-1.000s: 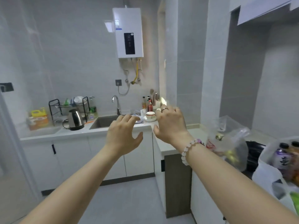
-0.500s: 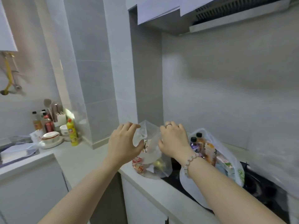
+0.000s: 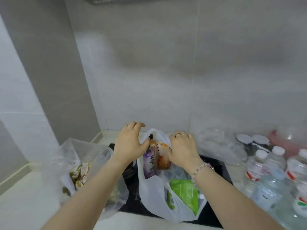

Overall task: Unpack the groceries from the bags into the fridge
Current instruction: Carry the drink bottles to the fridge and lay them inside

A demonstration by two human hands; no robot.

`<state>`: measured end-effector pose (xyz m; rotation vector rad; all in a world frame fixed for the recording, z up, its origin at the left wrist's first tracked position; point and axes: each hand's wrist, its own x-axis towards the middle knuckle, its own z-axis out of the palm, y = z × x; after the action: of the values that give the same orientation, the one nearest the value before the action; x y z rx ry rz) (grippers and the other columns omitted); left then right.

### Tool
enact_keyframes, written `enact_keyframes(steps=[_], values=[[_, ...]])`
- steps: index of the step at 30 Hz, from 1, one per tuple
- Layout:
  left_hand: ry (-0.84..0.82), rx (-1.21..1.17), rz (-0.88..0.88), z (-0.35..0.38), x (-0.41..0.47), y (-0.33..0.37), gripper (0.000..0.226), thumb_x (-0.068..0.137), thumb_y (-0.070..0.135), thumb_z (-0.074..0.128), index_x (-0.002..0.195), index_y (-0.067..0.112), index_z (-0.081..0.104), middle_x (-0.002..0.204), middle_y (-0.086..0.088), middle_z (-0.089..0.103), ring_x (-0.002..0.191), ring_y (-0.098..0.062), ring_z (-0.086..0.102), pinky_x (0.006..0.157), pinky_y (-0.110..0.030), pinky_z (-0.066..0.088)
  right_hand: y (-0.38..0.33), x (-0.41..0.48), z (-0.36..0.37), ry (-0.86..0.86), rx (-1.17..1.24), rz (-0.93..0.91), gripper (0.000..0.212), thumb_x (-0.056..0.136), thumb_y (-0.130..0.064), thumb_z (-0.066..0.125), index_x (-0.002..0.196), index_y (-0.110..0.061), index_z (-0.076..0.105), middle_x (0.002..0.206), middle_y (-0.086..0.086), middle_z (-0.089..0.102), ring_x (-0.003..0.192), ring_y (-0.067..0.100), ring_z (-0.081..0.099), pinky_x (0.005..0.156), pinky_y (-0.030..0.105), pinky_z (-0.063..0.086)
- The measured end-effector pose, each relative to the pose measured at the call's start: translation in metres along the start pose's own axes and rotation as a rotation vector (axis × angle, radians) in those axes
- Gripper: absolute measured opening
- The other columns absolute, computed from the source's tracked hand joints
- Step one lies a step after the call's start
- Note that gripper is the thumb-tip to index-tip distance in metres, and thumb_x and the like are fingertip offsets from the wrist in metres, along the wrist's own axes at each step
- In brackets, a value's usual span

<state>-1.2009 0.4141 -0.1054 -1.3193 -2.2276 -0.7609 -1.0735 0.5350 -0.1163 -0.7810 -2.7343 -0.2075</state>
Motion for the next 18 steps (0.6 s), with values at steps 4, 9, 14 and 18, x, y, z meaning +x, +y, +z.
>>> enact_keyframes(steps=[4, 9, 14, 18], values=[[-0.047, -0.042, 0.061, 0.044, 0.023, 0.004, 0.041, 0.079, 0.032, 0.056, 0.114, 0.01, 0.061, 0.107, -0.004, 0.06, 0.092, -0.025, 0.057, 0.071, -0.025, 0.039, 0.028, 0.018, 0.02, -0.052, -0.031, 0.063, 0.043, 0.092, -0.033, 0.044, 0.129, -0.011, 0.046, 0.132, 0.008, 0.047, 0.122, 0.024, 0.041, 0.099, 0.035, 0.031], [-0.081, -0.03, -0.019, 0.084, 0.045, 0.0, 0.034, 0.079, 0.032, 0.055, 0.108, 0.014, 0.062, 0.103, 0.001, 0.059, 0.091, -0.021, 0.055, 0.067, -0.025, 0.038, 0.041, 0.044, 0.033, -0.04, 0.017, 0.046, 0.042, 0.091, -0.032, 0.045, 0.128, -0.012, 0.047, 0.131, 0.008, 0.048, 0.12, 0.024, 0.042, 0.097, 0.035, 0.032], [-0.228, 0.023, -0.132, 0.115, 0.054, -0.003, 0.025, 0.083, 0.024, 0.055, 0.106, 0.013, 0.06, 0.104, -0.001, 0.055, 0.1, -0.021, 0.051, 0.07, -0.027, 0.039, 0.063, 0.062, 0.046, -0.017, 0.108, 0.09, 0.043, 0.09, -0.032, 0.046, 0.129, -0.014, 0.047, 0.129, 0.006, 0.049, 0.12, 0.023, 0.042, 0.098, 0.036, 0.032], [-0.424, 0.14, -0.12, 0.129, 0.041, -0.022, 0.032, 0.086, 0.027, 0.051, 0.116, 0.017, 0.056, 0.111, 0.0, 0.053, 0.105, -0.02, 0.048, 0.073, -0.027, 0.042, 0.071, 0.071, 0.062, -0.059, 0.136, 0.08, 0.042, 0.091, -0.031, 0.046, 0.129, -0.013, 0.046, 0.129, 0.006, 0.048, 0.12, 0.023, 0.042, 0.099, 0.035, 0.032]])
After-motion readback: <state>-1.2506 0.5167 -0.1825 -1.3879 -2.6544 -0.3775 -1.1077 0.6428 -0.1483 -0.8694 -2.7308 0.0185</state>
